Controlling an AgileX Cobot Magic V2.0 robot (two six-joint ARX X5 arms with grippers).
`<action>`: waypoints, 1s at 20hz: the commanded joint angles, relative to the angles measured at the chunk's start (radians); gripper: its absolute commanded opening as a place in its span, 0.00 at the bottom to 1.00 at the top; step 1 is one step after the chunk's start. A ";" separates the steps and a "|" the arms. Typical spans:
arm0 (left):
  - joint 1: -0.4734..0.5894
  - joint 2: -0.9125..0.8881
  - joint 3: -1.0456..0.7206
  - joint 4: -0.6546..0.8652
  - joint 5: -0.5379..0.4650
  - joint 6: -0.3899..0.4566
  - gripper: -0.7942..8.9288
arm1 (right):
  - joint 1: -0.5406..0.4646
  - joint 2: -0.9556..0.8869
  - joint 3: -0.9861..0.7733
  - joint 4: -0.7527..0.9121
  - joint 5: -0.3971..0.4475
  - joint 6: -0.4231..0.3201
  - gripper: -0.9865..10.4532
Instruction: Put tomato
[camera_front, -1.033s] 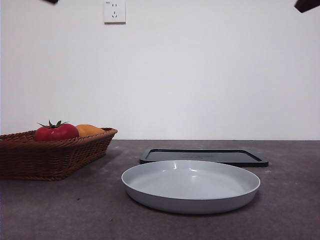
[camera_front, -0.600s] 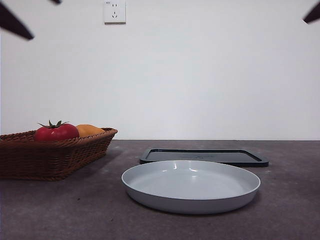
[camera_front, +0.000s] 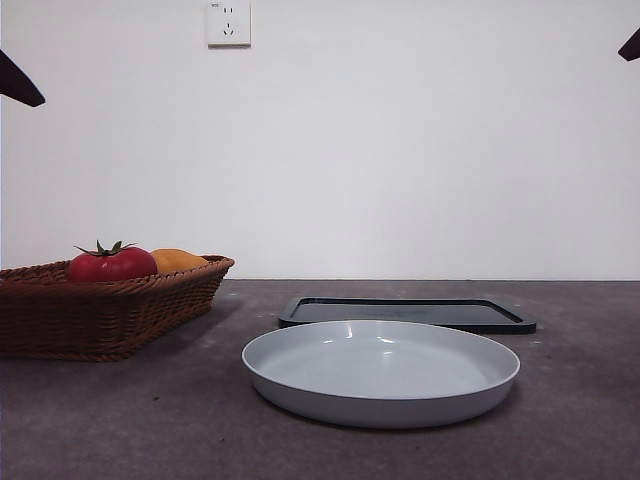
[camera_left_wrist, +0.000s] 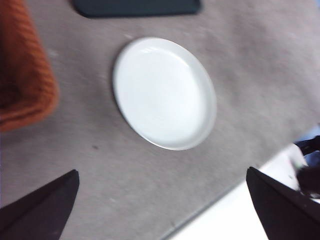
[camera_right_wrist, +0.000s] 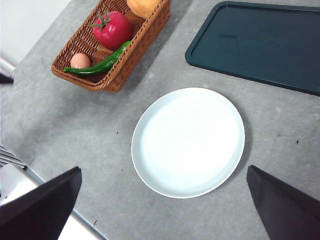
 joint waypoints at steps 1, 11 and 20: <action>0.022 0.077 0.085 -0.051 -0.090 0.089 0.70 | 0.006 0.004 0.021 0.005 -0.003 -0.005 0.61; 0.160 0.527 0.431 -0.171 -0.365 0.274 0.69 | 0.006 0.004 0.021 0.006 -0.021 -0.005 0.61; 0.222 0.790 0.542 0.027 -0.365 0.312 0.69 | 0.006 0.004 0.021 0.005 -0.021 0.010 0.61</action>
